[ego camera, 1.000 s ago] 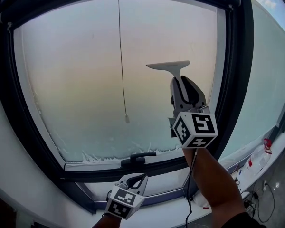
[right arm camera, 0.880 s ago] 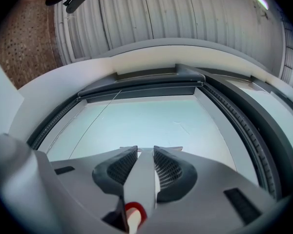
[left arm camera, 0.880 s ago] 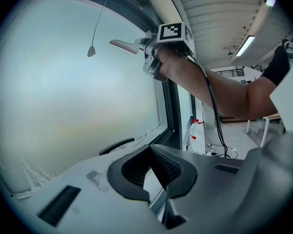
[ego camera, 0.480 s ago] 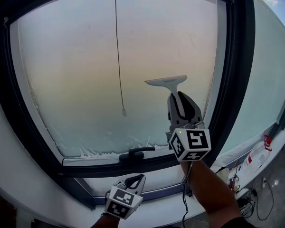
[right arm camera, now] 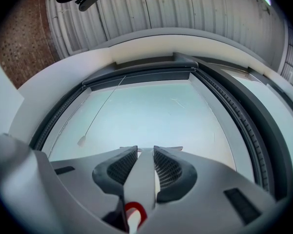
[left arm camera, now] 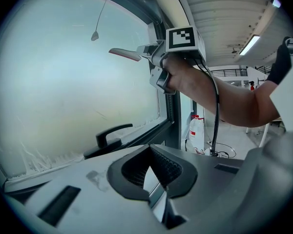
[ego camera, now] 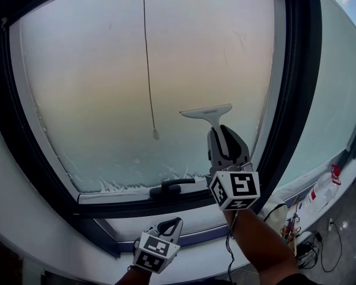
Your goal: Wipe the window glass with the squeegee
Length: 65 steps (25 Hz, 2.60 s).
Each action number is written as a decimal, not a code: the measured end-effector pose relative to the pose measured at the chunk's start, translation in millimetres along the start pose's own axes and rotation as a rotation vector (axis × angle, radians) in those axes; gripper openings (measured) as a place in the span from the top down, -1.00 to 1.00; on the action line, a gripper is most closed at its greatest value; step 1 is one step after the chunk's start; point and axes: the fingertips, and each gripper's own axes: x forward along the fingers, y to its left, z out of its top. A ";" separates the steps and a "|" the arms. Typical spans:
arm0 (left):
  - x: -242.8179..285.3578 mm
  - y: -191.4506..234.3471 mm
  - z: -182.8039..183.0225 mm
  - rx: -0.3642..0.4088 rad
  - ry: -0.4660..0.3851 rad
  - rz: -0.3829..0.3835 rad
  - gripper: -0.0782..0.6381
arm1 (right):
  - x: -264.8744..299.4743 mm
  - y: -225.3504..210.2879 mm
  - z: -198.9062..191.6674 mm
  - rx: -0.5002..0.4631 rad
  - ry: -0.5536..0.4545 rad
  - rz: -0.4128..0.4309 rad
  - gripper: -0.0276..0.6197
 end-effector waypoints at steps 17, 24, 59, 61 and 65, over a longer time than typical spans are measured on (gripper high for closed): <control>-5.6 1.4 -30.8 -0.022 0.040 -0.016 0.78 | -33.3 10.2 -64.9 0.018 0.131 -0.023 0.62; -12.7 2.8 -45.2 -0.034 0.050 -0.027 0.78 | -46.9 16.7 -93.3 0.030 0.194 -0.038 0.62; -34.6 -2.4 -96.0 -0.110 0.131 0.024 0.78 | -104.6 42.7 -216.1 0.175 0.451 -0.035 0.62; -32.9 -0.1 -92.6 -0.126 0.134 0.060 0.78 | -107.0 40.9 -211.6 0.185 0.434 -0.017 0.62; -33.4 8.7 -81.5 -0.118 0.129 0.130 0.78 | -108.3 37.3 -181.2 0.180 0.322 0.016 0.62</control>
